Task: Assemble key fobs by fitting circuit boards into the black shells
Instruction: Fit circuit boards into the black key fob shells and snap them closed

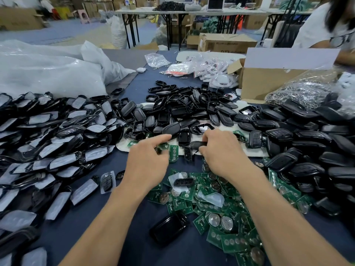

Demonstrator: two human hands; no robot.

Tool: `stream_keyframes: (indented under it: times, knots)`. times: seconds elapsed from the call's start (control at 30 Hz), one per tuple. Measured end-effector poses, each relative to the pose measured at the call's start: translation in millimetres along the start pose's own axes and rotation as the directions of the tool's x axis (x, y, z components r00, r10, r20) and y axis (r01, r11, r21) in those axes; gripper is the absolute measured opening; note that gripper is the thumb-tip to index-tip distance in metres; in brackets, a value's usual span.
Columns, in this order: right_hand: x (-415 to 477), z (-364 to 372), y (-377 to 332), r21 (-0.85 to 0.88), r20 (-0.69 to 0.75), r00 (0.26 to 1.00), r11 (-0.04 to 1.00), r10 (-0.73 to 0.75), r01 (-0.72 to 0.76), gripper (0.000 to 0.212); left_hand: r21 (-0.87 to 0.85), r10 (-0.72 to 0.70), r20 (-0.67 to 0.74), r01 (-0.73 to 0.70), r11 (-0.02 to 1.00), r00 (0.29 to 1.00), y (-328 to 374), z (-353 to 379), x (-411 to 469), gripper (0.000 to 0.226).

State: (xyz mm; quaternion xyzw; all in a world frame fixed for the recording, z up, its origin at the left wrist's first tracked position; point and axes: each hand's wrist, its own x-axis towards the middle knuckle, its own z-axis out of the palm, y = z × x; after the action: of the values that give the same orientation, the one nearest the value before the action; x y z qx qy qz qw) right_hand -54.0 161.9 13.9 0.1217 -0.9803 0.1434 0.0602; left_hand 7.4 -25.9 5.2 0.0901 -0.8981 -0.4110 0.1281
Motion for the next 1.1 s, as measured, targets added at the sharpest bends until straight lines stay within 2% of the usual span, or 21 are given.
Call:
stream_keyframes:
  times: [0.07,0.13,0.23,0.27,0.3,0.37,0.4,0.43,0.5,0.63,0.73,0.83,0.97,1.1]
  knots:
    - [-11.5,0.4,-3.8,0.159,-0.023,0.998,0.986,0.050,-0.046,0.015,0.175,0.044,0.087,-0.059,0.983,0.995,-2.1,4.5,-1.4,0.044]
    - [-26.4,-0.1,-7.0,0.330,-0.063,0.993,0.941,0.101,-0.075,0.013,0.248,0.061,0.147,-0.097,0.964,0.987,-2.0,7.7,-3.8,0.047]
    - [-41.7,-5.7,-11.0,0.555,-0.094,0.982,0.828,0.161,-0.083,0.003,0.254,0.076,0.090,-0.097,0.962,0.993,-1.5,9.7,-4.0,0.048]
    - [-43.7,-8.6,-11.6,0.670,-0.079,0.977,0.736,0.198,-0.095,0.004,0.255,0.093,0.042,-0.100,0.962,0.995,-1.3,10.6,-4.1,0.049]
    - [-44.6,-11.3,-12.2,0.804,-0.021,0.972,0.581,0.235,-0.124,0.004,0.259,0.112,-0.002,-0.108,0.960,0.994,-0.7,11.5,-4.9,0.050]
    - [-45.6,-16.2,-16.0,0.961,0.222,0.951,0.120,0.213,-0.251,0.009,0.225,0.121,-0.058,-0.105,0.969,0.991,1.5,12.3,-7.5,0.051]
    - [-46.1,-17.1,-18.1,0.943,0.332,0.930,-0.085,0.158,-0.322,0.017,0.168,0.105,-0.074,-0.092,0.982,0.992,2.8,12.4,-8.4,0.050]
    - [-46.7,-16.4,-18.9,0.903,0.402,0.910,-0.209,0.107,-0.374,0.024,0.090,0.082,-0.090,-0.074,0.993,0.993,4.3,12.4,-8.9,0.047]
    - [-46.5,-13.7,-19.7,0.845,0.460,0.888,-0.323,0.031,-0.426,0.030,-0.106,0.041,-0.129,-0.055,0.993,0.991,8.1,10.7,-9.0,0.041]
    - [-44.9,-7.9,-16.8,0.793,0.478,0.877,-0.403,-0.052,-0.457,0.040,-0.543,-0.051,-0.163,-0.046,0.839,0.985,15.9,7.7,-5.8,0.036]
    - [-46.0,-7.7,-13.6,0.780,0.485,0.868,-0.396,-0.107,-0.485,0.038,-0.677,-0.048,-0.184,-0.091,0.730,0.982,19.8,6.0,-5.8,0.034]
    - [-46.6,-9.4,-13.3,0.785,0.483,0.861,-0.357,-0.159,-0.506,0.036,-0.710,0.051,-0.170,-0.158,0.686,0.984,23.5,6.5,-8.9,0.038]
    - [-47.9,-11.9,-14.6,0.795,0.469,0.864,-0.340,-0.183,-0.503,0.034,-0.562,0.200,-0.166,-0.259,0.785,0.966,24.4,11.7,-13.6,0.038]
    - [-48.2,-13.0,-13.4,0.794,0.458,0.868,-0.351,-0.191,-0.496,0.034,-0.522,0.242,-0.135,-0.276,0.807,0.961,22.5,10.4,-15.4,0.035]
